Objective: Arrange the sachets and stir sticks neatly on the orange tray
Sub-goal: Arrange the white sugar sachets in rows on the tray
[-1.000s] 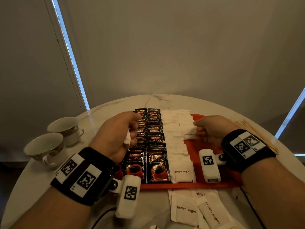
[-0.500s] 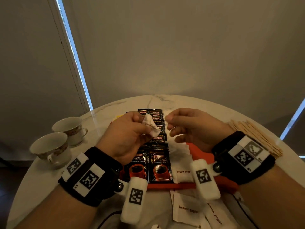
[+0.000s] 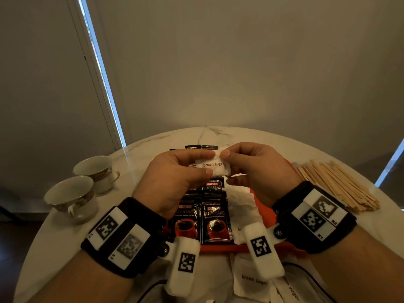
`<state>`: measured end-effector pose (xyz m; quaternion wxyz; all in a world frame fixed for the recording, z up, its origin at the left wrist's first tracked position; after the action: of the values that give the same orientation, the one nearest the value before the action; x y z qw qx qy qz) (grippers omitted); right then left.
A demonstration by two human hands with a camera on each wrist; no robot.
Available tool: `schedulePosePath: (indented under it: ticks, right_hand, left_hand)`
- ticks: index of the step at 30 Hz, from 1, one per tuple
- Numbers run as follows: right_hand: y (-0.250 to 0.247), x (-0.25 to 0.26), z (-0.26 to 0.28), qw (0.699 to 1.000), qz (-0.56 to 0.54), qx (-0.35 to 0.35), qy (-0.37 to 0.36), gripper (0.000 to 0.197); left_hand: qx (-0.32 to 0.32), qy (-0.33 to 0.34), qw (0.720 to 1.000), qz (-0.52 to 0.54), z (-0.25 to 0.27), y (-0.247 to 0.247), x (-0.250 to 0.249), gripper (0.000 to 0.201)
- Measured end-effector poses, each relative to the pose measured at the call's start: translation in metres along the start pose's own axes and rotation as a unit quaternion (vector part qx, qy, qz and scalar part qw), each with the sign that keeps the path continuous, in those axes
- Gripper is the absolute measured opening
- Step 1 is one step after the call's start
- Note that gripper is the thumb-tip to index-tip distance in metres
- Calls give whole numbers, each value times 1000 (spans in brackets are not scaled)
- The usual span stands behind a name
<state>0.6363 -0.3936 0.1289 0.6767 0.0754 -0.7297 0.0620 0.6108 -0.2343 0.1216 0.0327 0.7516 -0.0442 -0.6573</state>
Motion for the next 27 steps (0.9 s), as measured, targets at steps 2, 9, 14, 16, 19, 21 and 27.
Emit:
schedulePosePath:
  ticks: [2,9,14,16,19,21,27]
  right_hand:
    - [-2,3,-1,1000,9,-10,-10,16]
    - [-5,7,-5,997,77,15,22,9]
    - [-49,-2,-11,992,59,-84,72,12]
    - [-82,-17,-15,979,77,-147,116,10]
    - [-117,-49,-12,952,113,-192,212,5]
    - [-131,-69,-10,932,144,-202,265,9]
    - [-131,-83,-9,919,156,-197,305,17]
  left_hand:
    - [-7,0,1000,0,-1,-3,0,34]
    - [-13,6,999,-32,0,-2,-4,35]
    - [-38,13,999,-19,-2,-12,-2,29]
    - [-53,4,999,2,-5,-20,0,25]
    - [-67,-9,997,40,-7,-27,2,20]
    - [-70,-10,996,47,-7,-28,2,19]
    - [-81,-8,996,38,-9,-31,3,19]
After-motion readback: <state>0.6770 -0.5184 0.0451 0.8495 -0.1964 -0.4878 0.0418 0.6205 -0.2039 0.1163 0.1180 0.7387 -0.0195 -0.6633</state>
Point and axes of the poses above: each hand's wrist, its own z-axis away from the middle knuckle, its own y-axis out of the palm, x = y × z, the point moved 10 cm from there along -z, towards the middle knuckle, and after that the axes turned 2 degrees about y, right-handed, at the moved point
